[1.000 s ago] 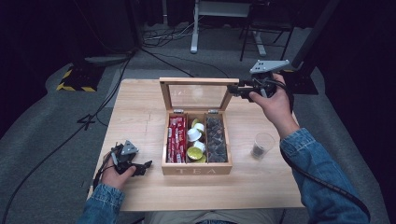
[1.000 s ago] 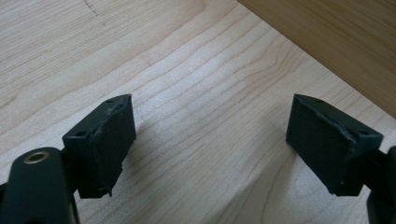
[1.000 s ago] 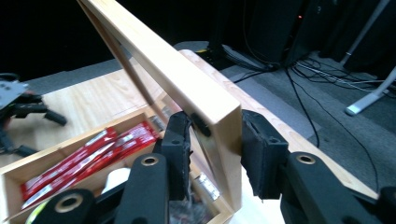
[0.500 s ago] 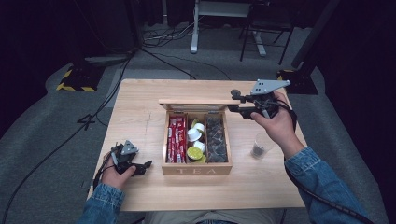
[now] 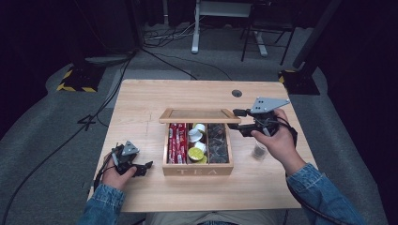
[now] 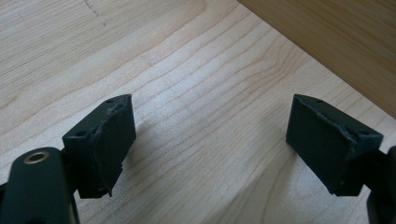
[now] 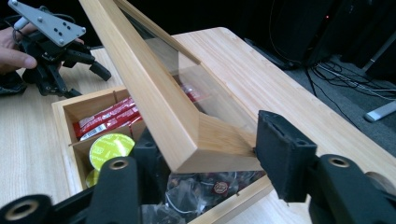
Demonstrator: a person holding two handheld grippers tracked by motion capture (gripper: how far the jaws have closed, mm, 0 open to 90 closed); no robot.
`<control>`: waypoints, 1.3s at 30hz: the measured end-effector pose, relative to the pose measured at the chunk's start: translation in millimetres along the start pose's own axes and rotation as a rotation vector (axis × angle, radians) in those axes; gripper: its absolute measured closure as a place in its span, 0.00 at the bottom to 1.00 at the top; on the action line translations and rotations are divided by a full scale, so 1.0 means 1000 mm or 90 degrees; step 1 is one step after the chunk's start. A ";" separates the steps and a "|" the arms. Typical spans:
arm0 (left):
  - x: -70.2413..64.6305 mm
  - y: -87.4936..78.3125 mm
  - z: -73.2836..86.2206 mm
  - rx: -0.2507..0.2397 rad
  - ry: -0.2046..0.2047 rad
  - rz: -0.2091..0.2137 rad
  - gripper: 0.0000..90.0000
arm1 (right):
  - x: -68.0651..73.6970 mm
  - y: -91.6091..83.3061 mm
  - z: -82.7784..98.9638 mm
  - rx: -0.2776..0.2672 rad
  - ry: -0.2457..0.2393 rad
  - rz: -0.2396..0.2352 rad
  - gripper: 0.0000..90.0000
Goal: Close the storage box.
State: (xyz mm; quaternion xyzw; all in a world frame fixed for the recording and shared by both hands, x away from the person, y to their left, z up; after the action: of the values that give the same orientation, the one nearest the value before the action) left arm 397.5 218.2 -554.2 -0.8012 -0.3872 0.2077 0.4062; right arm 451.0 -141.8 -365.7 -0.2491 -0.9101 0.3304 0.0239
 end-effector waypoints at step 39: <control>0.000 0.001 0.000 -0.001 -0.002 -0.001 0.18 | 0.048 0.023 0.053 0.050 -0.099 0.046 0.28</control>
State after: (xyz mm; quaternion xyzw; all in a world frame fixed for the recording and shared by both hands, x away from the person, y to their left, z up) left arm 397.9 217.8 -554.5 -0.8008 -0.3886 0.2080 0.4055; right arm 408.1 -135.6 -427.3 -0.2543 -0.8858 0.3851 -0.0493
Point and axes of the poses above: each handheld gripper's, and its own axes: y roughly forward along the jaws, z roughly out of its underside, x roughly to its left, the point moved 7 cm from there along y, roughly forward along the jaws, and after that the axes turned 8 degrees about x, right-handed, at the moved point
